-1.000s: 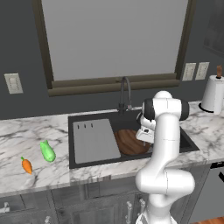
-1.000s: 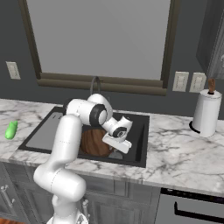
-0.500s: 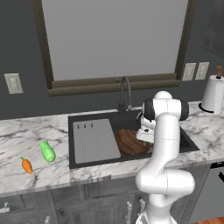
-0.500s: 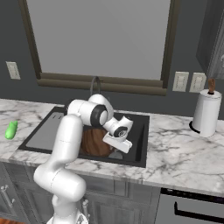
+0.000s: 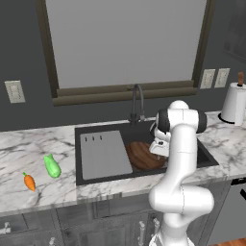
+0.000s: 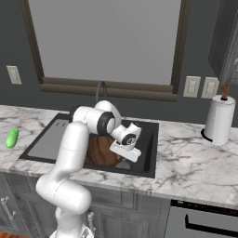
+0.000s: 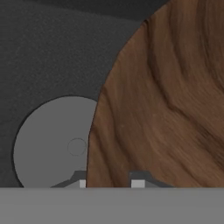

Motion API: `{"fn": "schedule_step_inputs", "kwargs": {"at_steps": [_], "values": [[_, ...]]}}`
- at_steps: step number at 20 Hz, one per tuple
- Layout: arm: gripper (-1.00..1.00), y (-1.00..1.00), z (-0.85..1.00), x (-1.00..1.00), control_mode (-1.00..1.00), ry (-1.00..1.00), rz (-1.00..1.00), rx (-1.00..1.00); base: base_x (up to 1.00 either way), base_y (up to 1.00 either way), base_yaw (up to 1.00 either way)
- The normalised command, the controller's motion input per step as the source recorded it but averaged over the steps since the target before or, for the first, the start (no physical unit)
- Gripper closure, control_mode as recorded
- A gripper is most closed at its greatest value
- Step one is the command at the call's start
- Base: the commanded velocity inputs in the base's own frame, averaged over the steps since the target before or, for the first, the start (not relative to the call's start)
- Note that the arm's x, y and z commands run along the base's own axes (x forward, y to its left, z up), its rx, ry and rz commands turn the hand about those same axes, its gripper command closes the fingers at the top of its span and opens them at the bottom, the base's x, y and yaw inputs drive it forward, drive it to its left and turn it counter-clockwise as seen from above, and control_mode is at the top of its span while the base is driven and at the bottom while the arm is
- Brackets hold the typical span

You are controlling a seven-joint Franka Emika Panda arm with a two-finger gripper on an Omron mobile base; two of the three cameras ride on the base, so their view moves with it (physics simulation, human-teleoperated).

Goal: Remove the corn and carrot from the sink. Then move the bowl and cup from the counter to the sink for washing.

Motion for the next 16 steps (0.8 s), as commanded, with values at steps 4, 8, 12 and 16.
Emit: {"fn": "schedule_step_inputs", "kwargs": {"at_steps": [4, 8, 12, 16], "values": [[1.0, 0.0, 0.0, 0.33, -1.0, 0.0, 0.0, -0.01, 0.0, 0.0, 0.0], [1.0, 0.0, 0.0, 0.29, -1.0, 0.0, 0.0, -0.02, 0.0, 0.0, 0.0], [1.0, 0.0, 0.0, 0.22, -1.0, 0.0, 0.0, -0.03, 0.0, 0.0, 0.0], [1.0, 0.0, 0.0, 0.18, -1.0, 0.0, 0.0, -0.02, 0.0, 0.0, 0.0]]}}
